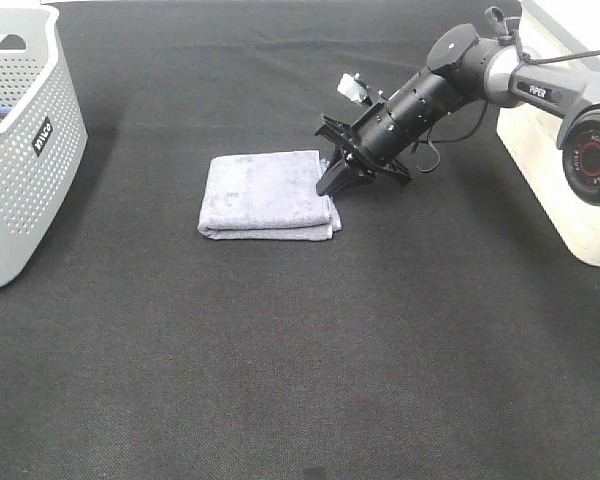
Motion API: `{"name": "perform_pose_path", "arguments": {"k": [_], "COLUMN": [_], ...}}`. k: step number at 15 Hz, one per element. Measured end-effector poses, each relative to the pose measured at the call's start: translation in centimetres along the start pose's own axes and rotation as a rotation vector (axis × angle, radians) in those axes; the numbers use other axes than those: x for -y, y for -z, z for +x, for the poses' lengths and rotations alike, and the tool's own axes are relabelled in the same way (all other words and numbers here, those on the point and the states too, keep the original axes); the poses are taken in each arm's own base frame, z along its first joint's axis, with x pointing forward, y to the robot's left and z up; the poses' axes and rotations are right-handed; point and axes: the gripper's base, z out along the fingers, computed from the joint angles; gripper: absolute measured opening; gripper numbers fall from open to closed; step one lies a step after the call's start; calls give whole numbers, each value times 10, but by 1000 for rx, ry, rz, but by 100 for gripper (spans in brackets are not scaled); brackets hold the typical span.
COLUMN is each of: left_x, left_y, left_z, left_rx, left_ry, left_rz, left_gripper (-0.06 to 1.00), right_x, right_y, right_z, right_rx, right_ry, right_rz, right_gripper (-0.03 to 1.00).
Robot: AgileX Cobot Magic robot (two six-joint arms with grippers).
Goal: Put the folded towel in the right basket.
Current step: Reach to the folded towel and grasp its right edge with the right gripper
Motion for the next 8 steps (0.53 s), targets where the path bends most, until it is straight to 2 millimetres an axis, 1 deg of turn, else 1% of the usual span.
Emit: {"name": "perform_pose_path", "arguments": {"k": [4,8], "left_x": [0,0], "left_y": [0,0], "left_z": [0,0], "left_rx": [0,0], "left_ry": [0,0], "left_rz": [0,0], "left_gripper": [97,97], "right_x": [-2,-22], "right_y": [2,21], "right_z": [-1,-11], "right_rx": [-2,16], "right_ry": [14,84], "right_rz": [-5,-34], "right_gripper": [1,1]}}
